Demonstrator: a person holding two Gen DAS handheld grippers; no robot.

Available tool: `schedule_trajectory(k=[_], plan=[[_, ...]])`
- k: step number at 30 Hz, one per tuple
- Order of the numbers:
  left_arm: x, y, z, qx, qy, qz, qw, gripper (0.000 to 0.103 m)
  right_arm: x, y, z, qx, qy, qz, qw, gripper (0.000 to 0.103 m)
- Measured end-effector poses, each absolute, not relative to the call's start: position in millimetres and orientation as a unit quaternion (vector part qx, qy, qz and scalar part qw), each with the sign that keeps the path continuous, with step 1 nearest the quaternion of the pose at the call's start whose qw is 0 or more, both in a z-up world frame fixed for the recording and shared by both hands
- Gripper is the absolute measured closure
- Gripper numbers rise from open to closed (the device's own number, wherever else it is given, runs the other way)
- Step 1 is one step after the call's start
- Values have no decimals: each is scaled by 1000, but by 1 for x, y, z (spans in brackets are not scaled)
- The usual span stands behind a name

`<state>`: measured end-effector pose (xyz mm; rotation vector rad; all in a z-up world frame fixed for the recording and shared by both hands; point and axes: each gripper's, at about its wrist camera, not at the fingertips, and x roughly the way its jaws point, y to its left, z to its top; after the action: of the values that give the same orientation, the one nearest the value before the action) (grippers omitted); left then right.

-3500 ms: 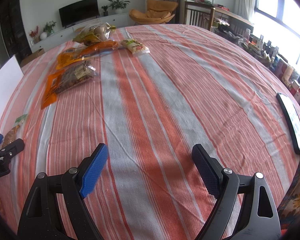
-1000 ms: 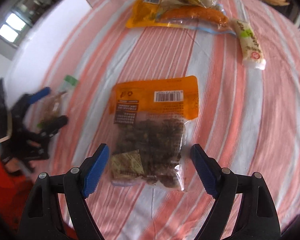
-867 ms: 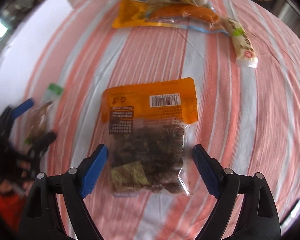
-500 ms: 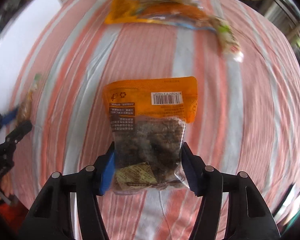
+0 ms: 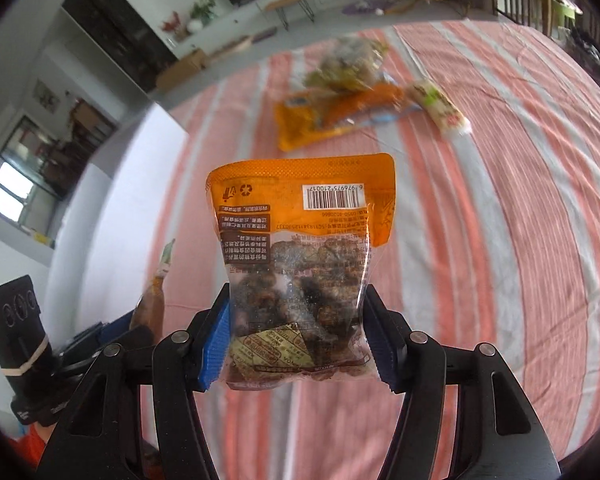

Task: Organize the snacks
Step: 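Carry both bags over the cardboard box and open both tools, then move both tools back over the table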

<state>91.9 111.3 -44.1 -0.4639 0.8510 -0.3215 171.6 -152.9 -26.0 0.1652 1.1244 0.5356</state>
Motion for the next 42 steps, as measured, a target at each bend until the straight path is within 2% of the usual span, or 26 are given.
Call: schedule_trajectory(k=[5, 10, 12, 13, 14, 15, 16, 19, 23, 30, 33, 35, 40, 42], plan=[[57, 173, 8, -255, 348, -133, 892, 62, 152, -111, 19, 91, 487, 304, 814, 40], [13, 263, 29, -227, 328, -2, 917, 61, 125, -24, 78, 87, 442, 404, 796, 40], [2, 287, 23, -209, 341, 51, 915, 52, 112, 12, 90, 81, 431, 438, 785, 39], [-6, 302, 15, -186, 366, 109, 905, 42, 104, 35, 94, 77, 426, 458, 777, 38], [-8, 309, 10, -175, 379, 136, 898, 26, 96, 58, 94, 72, 421, 469, 773, 33], [-13, 318, 2, -164, 399, 167, 886, 18, 88, 79, 90, 64, 417, 469, 775, 23], [-19, 330, -8, -160, 417, 195, 873, 14, 82, 99, 82, 48, 419, 468, 777, 19], [-33, 344, -18, -172, 429, 229, 857, 14, 71, 150, 43, -30, 462, 456, 760, 19], [-41, 348, -11, -184, 397, 250, 863, 14, 72, 128, 23, -29, 445, 436, 782, 19], [-4, 294, 25, -210, 324, 145, 911, 13, 125, -26, -38, -29, 423, 248, 871, 19], [18, 233, 34, -209, 321, 59, 922, 8, 143, -102, -83, -50, 443, 110, 889, 19], [34, 187, 34, -197, 336, 0, 921, 2, 149, -147, -101, -43, 451, 60, 890, 19], [88, 60, -15, -128, 429, -141, 883, 2, 149, -206, -105, -7, 422, 12, 906, 19], [107, 29, -42, -106, 454, -142, 873, 2, 152, -222, -109, 4, 419, -8, 908, 19]])
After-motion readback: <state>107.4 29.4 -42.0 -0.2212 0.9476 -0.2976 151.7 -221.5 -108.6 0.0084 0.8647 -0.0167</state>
